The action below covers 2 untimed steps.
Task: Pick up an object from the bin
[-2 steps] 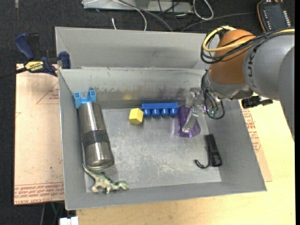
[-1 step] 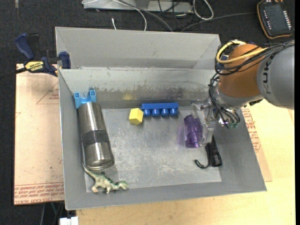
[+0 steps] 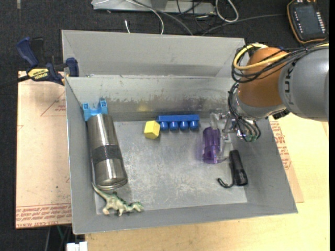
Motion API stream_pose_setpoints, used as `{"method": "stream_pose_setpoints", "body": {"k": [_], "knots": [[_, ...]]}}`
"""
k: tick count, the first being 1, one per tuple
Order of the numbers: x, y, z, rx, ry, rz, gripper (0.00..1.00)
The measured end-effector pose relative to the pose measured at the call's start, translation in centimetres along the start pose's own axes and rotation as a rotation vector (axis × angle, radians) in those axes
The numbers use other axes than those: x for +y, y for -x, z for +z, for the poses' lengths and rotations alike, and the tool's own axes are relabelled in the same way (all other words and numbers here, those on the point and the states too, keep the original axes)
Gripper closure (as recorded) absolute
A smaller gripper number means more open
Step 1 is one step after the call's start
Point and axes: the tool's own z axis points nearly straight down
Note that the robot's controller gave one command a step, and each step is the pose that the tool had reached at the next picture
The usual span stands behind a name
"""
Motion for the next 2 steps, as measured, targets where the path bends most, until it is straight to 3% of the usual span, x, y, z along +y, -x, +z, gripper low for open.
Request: {"method": "stream_pose_setpoints", "body": {"k": [1,2], "knots": [[-0.4,0.0,0.1,-0.004,0.004,0.141,0.0],[-0.7,-0.3,-1.5,-0.011,0.004,0.118,0.0]]}}
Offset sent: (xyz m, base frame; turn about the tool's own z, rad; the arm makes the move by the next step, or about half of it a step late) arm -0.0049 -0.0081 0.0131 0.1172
